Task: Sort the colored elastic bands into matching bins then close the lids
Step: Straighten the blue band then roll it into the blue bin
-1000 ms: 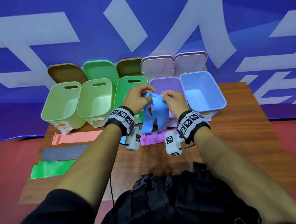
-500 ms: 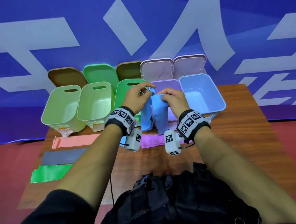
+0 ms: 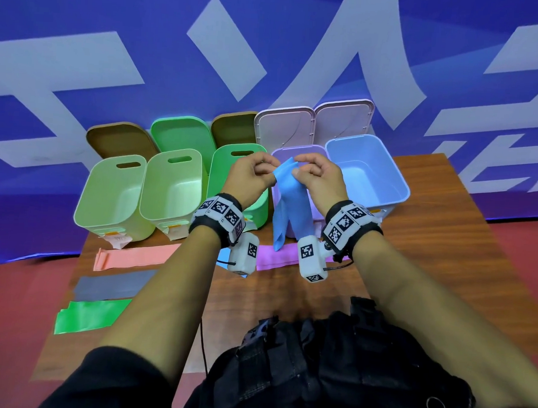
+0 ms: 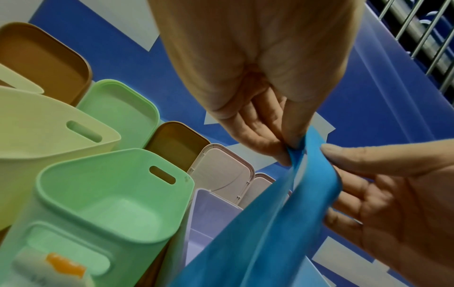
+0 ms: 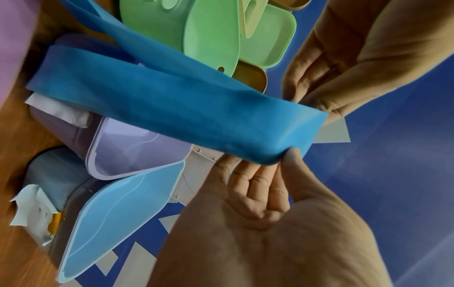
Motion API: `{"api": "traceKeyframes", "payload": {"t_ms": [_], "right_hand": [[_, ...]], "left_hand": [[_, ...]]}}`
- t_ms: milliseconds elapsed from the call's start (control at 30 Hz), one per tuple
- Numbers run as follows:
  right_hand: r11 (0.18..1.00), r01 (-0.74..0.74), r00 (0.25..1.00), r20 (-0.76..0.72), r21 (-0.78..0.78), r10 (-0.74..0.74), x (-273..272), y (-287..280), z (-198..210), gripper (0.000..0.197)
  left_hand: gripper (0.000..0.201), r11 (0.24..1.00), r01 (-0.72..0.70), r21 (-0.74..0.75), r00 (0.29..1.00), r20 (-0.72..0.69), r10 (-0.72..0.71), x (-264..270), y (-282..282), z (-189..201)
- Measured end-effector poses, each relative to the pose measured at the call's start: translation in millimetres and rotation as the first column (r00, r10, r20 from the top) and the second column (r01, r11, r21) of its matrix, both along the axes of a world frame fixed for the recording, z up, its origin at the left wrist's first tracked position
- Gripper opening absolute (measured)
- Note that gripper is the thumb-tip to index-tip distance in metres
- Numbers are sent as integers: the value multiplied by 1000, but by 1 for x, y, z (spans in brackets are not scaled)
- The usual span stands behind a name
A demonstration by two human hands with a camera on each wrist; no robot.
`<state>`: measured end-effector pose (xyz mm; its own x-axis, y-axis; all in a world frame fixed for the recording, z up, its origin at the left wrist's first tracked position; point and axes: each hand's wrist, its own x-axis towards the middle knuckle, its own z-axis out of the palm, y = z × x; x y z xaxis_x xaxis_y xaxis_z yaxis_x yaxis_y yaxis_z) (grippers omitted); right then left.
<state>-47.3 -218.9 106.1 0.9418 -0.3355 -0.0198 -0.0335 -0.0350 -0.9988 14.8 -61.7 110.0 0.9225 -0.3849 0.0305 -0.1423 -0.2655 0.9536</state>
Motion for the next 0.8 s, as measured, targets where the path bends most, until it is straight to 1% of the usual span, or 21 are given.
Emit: {"api": "traceKeyframes", "payload": {"t_ms": [33,100,200,300,433,500,667,800], "right_hand": [[1000,1,1000,4,-3,-1,0,0,0,18],[1000,3,1000,7,-5,-3,0,1,-1,18],[1000,17,1000,-8,-22,-17,3,2,-4,24],[1000,24,999,-31,-20,-24,4,3,-5,24],[999,25,999,-26,-24,-26,2,3,-6,23],[1000,24,1000,-20,-18,-25,2,3,-6,24],[1000,5,1000,-31,-1,-5,2,5,-5,27],[1000,6,999,-38,9,-6,3,7,-6,26]], "left_hand": [[25,1000,9,11,1000,12,-9,-1,1,0],[23,1000,20,3,1000,25,-20,-2,1,0],[21,998,43,-51,999,32,-42,-4,1,-2],[17,994,51,-97,999,6,-50,-4,0,-4],[18,993,29,-118,999,-14,-31,-5,-1,-3],[16,992,20,-128,999,-24,-23,-5,-2,-2],[13,987,19,-162,999,-39,-25,-7,-3,-1],[15,985,27,-172,998,-44,-35,-7,-4,0]]}}
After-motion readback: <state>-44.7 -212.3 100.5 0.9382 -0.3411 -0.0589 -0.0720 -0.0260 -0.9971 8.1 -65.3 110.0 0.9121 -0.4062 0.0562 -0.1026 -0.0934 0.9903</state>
